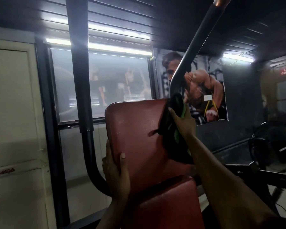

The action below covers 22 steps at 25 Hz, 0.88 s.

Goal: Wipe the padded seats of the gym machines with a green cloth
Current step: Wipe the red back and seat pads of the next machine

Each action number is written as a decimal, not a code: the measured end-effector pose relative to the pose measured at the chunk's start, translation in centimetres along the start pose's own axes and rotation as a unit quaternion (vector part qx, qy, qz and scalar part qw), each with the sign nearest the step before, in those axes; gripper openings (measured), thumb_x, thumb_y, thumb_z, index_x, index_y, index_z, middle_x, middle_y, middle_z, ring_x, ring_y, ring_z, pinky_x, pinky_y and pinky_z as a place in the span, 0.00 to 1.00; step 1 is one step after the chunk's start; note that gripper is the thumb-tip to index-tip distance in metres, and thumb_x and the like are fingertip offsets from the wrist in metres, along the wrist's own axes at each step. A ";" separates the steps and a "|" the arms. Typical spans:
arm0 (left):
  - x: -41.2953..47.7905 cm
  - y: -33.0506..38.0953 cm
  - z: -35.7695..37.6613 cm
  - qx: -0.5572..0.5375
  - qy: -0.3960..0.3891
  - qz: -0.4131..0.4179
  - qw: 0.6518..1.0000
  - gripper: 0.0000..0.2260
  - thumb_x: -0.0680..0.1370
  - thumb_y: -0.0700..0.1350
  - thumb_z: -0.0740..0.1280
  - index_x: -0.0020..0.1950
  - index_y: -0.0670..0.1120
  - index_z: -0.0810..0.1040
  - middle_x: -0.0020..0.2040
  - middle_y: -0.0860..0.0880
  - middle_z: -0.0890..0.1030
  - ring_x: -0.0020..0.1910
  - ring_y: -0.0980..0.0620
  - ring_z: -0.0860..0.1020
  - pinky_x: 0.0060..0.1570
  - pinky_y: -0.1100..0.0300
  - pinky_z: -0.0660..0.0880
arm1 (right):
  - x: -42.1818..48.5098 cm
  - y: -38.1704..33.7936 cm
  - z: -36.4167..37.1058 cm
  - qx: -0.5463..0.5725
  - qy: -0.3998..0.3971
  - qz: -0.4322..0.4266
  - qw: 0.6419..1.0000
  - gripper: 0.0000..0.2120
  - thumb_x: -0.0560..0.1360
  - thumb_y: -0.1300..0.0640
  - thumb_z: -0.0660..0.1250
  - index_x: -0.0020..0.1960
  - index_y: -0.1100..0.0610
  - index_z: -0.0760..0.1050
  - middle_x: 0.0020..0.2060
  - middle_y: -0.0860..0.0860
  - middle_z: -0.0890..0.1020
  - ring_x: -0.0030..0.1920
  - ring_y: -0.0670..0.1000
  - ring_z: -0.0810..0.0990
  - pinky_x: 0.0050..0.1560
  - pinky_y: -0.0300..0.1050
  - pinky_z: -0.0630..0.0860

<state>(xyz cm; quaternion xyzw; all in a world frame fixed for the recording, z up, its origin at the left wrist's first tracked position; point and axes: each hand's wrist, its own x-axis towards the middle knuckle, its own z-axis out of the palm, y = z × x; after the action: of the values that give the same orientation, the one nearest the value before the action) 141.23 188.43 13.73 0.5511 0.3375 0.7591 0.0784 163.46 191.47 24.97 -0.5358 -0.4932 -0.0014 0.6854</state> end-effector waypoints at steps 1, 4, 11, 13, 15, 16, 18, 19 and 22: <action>0.0 0.0 0.0 0.000 -0.002 -0.001 1.000 0.38 0.71 0.74 0.47 0.76 0.55 0.57 0.65 0.58 0.65 0.65 0.60 0.64 0.64 0.60 0.60 | -0.9 0.7 -0.2 0.013 0.000 0.010 1.000 0.32 0.70 0.34 0.64 0.69 0.46 0.63 0.60 0.57 0.78 0.61 0.61 0.76 0.62 0.52 0.72; 0.0 0.0 -0.1 -0.004 -0.005 0.000 1.000 0.40 0.70 0.75 0.46 0.76 0.54 0.57 0.64 0.58 0.65 0.64 0.59 0.65 0.63 0.59 0.61 | -3.5 2.5 -0.5 0.047 0.001 0.040 0.998 0.31 0.71 0.40 0.66 0.71 0.49 0.63 0.62 0.56 0.77 0.62 0.59 0.75 0.61 0.48 0.70; -0.1 0.6 -0.2 -0.022 -0.005 0.009 1.000 0.42 0.70 0.75 0.46 0.76 0.50 0.58 0.63 0.58 0.65 0.58 0.69 0.62 0.57 0.76 0.59 | -10.4 6.5 -1.0 0.074 0.023 0.116 0.990 0.26 0.73 0.44 0.66 0.69 0.48 0.66 0.60 0.54 0.79 0.62 0.57 0.75 0.56 0.42 0.68; -0.2 0.7 -0.2 -0.023 -0.007 0.004 1.000 0.42 0.70 0.75 0.46 0.76 0.50 0.58 0.63 0.57 0.65 0.58 0.69 0.62 0.55 0.79 0.58 | -11.5 6.4 -1.1 0.068 0.036 0.128 0.989 0.26 0.74 0.44 0.65 0.69 0.48 0.66 0.61 0.55 0.78 0.62 0.58 0.74 0.56 0.43 0.68; -0.2 0.5 -0.3 -0.021 -0.006 0.003 1.000 0.41 0.71 0.75 0.46 0.76 0.51 0.58 0.64 0.54 0.67 0.60 0.63 0.64 0.59 0.70 0.61 | -12.5 6.4 -0.9 0.046 0.046 0.164 0.984 0.27 0.74 0.39 0.63 0.70 0.46 0.63 0.61 0.55 0.78 0.62 0.60 0.74 0.59 0.47 0.68; -0.2 0.5 -0.3 -0.017 -0.006 0.004 1.000 0.40 0.71 0.74 0.45 0.76 0.52 0.57 0.64 0.53 0.68 0.61 0.62 0.65 0.60 0.68 0.61 | -13.1 6.5 -0.6 0.028 0.052 0.190 0.980 0.28 0.73 0.37 0.61 0.70 0.44 0.62 0.61 0.56 0.77 0.62 0.60 0.75 0.60 0.50 0.68; -0.2 0.7 -0.4 -0.013 -0.010 0.011 1.000 0.40 0.71 0.74 0.45 0.76 0.51 0.57 0.64 0.54 0.67 0.58 0.67 0.63 0.57 0.80 0.58 | -14.6 6.5 0.4 -0.015 0.077 0.227 0.971 0.27 0.74 0.35 0.59 0.70 0.42 0.60 0.61 0.56 0.77 0.60 0.61 0.76 0.60 0.53 0.68; -0.2 0.7 -0.4 -0.013 -0.012 0.013 1.000 0.40 0.72 0.74 0.45 0.76 0.50 0.57 0.63 0.55 0.66 0.57 0.69 0.62 0.53 0.85 0.56 | -15.3 6.3 0.9 -0.019 0.093 0.234 0.968 0.27 0.74 0.36 0.58 0.69 0.41 0.59 0.61 0.55 0.77 0.60 0.60 0.76 0.60 0.54 0.68; -0.2 0.6 -0.3 -0.017 -0.015 0.008 1.000 0.40 0.72 0.73 0.45 0.77 0.50 0.57 0.63 0.56 0.64 0.57 0.70 0.61 0.50 0.87 0.55 | -16.6 5.5 1.8 0.008 0.127 0.223 0.966 0.26 0.74 0.40 0.59 0.70 0.39 0.58 0.62 0.54 0.76 0.60 0.59 0.76 0.61 0.55 0.67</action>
<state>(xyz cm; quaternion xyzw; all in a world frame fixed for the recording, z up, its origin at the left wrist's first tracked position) 141.18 187.68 13.86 0.5638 0.3193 0.7567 0.0871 156.68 186.39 9.60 -0.6220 -0.2700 0.0880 0.7297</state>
